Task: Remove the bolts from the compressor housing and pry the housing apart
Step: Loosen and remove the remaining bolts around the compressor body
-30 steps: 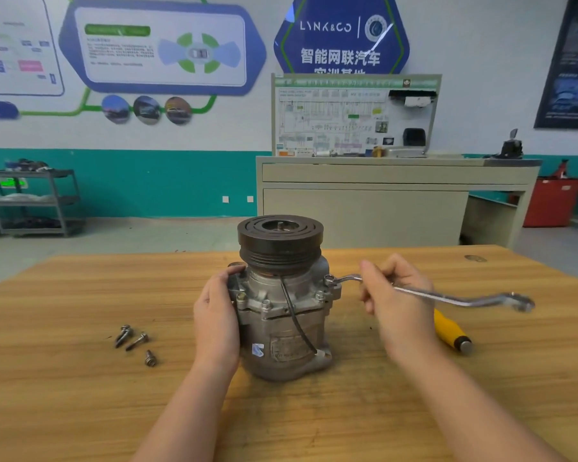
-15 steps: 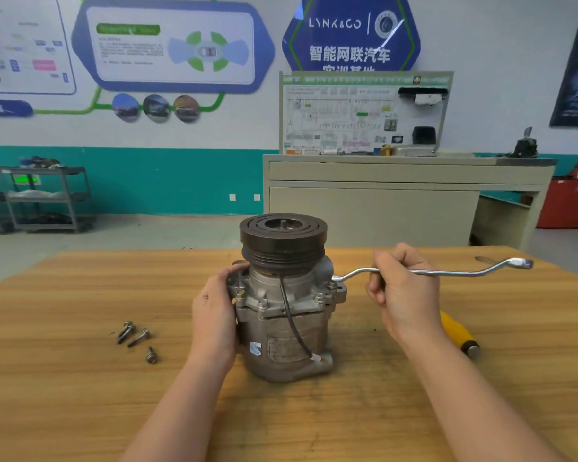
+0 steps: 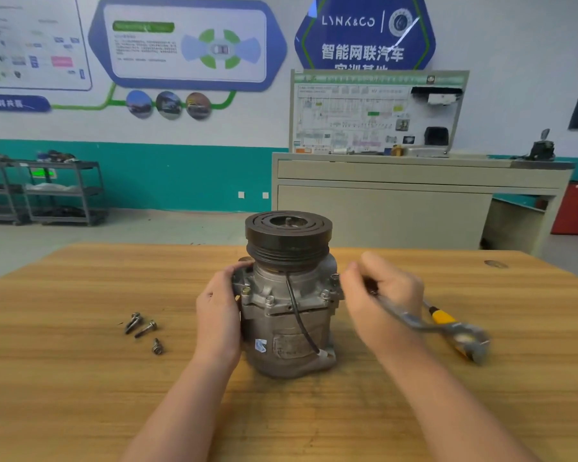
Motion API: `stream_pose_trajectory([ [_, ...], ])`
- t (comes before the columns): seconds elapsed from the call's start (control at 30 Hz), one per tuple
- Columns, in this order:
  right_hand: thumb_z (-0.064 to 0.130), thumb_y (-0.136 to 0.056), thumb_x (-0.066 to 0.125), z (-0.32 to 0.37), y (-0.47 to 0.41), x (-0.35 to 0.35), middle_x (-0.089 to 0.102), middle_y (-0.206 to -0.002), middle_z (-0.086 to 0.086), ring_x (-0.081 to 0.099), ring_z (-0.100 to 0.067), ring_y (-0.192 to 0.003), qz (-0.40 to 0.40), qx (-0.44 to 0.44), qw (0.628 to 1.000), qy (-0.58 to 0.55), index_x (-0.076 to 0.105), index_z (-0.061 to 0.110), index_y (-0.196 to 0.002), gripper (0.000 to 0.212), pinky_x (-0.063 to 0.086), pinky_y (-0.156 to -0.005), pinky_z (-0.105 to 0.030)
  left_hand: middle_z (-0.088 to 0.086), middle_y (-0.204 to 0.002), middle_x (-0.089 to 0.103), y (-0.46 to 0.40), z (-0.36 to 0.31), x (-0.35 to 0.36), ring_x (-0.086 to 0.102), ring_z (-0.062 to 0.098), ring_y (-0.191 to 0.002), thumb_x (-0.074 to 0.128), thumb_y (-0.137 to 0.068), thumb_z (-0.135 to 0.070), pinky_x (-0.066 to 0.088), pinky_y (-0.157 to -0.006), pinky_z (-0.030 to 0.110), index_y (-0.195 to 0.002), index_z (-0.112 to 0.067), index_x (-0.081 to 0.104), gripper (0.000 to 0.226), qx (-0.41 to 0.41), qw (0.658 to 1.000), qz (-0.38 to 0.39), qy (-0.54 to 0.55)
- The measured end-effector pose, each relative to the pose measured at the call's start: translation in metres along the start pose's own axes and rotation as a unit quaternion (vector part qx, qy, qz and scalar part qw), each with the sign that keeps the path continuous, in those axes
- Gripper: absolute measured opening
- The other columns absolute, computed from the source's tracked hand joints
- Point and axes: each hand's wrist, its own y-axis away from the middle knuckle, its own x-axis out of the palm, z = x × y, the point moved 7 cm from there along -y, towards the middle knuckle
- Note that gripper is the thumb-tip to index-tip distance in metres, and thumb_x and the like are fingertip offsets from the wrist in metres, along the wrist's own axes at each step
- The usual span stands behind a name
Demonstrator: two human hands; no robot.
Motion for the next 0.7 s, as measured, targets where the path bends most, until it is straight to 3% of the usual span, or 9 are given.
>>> stream_pose_trajectory([
  [0.13, 0.000, -0.085, 0.061, -0.061, -0.016, -0.006, 0.040, -0.044, 0.007, 0.035, -0.006, -0.043, 0.054, 0.218, 0.960, -0.167, 0.039, 0.023, -0.047, 0.050, 0.031, -0.045, -0.018, 0.001, -0.102, 0.076, -0.002, 0.001, -0.001, 0.066, 0.024, -0.108, 0.046, -0.072, -0.051, 0.049, -0.099, 0.060, -0.094, -0.036, 0.078, 0.041, -0.005, 1.000, 0.001, -0.008],
  [0.23, 0.009, -0.081, 0.065, -0.084, -0.015, 0.003, 0.048, -0.042, -0.003, 0.037, -0.010, -0.033, 0.100, 0.350, 0.858, -0.362, 0.046, 0.022, -0.046, 0.043, 0.028, -0.036, -0.018, 0.001, -0.102, 0.076, -0.001, 0.002, -0.001, 0.066, 0.025, -0.108, 0.045, -0.074, -0.050, 0.049, -0.099, 0.060, -0.096, -0.036, 0.077, 0.042, -0.012, 1.000, 0.001, -0.011],
  [0.3, 0.015, -0.077, 0.064, -0.091, -0.008, 0.011, 0.048, -0.042, -0.005, 0.036, -0.009, -0.030, 0.087, 0.401, 0.802, -0.433, 0.047, 0.019, -0.047, 0.035, 0.025, -0.035, -0.015, 0.002, -0.103, 0.076, -0.001, 0.002, -0.001, 0.066, 0.025, -0.109, 0.045, -0.072, -0.051, 0.048, -0.099, 0.059, -0.096, -0.035, 0.077, 0.043, -0.014, 1.000, 0.001, -0.011],
  [0.37, 0.012, -0.084, 0.061, -0.101, -0.002, 0.011, 0.047, -0.041, -0.005, 0.035, -0.009, -0.029, 0.026, 0.415, 0.784, -0.460, 0.045, 0.020, -0.046, 0.042, 0.023, -0.034, -0.014, 0.004, -0.105, 0.075, -0.002, 0.003, -0.002, 0.066, 0.026, -0.110, 0.046, -0.073, -0.050, 0.048, -0.100, 0.058, -0.096, -0.034, 0.077, 0.042, -0.016, 1.000, -0.001, -0.005],
  [0.43, 0.004, -0.092, 0.055, -0.105, -0.001, 0.002, 0.045, -0.041, -0.004, 0.033, -0.009, -0.029, -0.046, 0.400, 0.797, -0.451, 0.043, 0.022, -0.044, 0.052, 0.023, -0.035, -0.013, 0.003, -0.104, 0.076, -0.004, 0.005, -0.003, 0.067, 0.026, -0.108, 0.046, -0.076, -0.046, 0.049, -0.099, 0.057, -0.095, -0.034, 0.078, 0.039, -0.023, 1.000, -0.005, -0.001],
  [0.5, 0.003, -0.090, 0.055, -0.098, -0.003, -0.011, 0.045, -0.040, -0.003, 0.032, -0.011, -0.030, -0.075, 0.359, 0.850, -0.379, 0.042, 0.022, -0.043, 0.052, 0.025, -0.037, -0.014, 0.002, -0.102, 0.076, -0.004, 0.005, -0.002, 0.067, 0.025, -0.107, 0.046, -0.078, -0.044, 0.050, -0.098, 0.056, -0.094, -0.034, 0.078, 0.037, -0.028, 1.000, -0.003, 0.004],
  [0.6, 0.017, -0.079, 0.057, -0.080, -0.005, -0.021, 0.046, -0.040, 0.001, 0.037, -0.010, -0.035, -0.061, 0.289, 0.927, -0.231, 0.044, 0.023, -0.043, 0.039, 0.031, -0.039, -0.018, 0.002, -0.105, 0.076, -0.004, 0.006, -0.001, 0.067, 0.024, -0.109, 0.043, -0.081, -0.044, 0.049, -0.099, 0.053, -0.096, -0.037, 0.078, 0.038, -0.033, 0.999, 0.001, 0.016],
  [0.7, 0.020, -0.079, 0.057, -0.069, -0.004, -0.018, 0.047, -0.041, 0.000, 0.041, -0.007, -0.040, -0.044, 0.249, 0.954, -0.159, 0.043, 0.022, -0.044, 0.037, 0.034, -0.044, -0.016, 0.004, -0.109, 0.075, -0.005, 0.011, -0.002, 0.066, 0.025, -0.112, 0.033, -0.097, -0.049, 0.047, -0.101, 0.050, -0.101, -0.036, 0.077, 0.046, -0.052, 0.998, 0.004, 0.045],
])
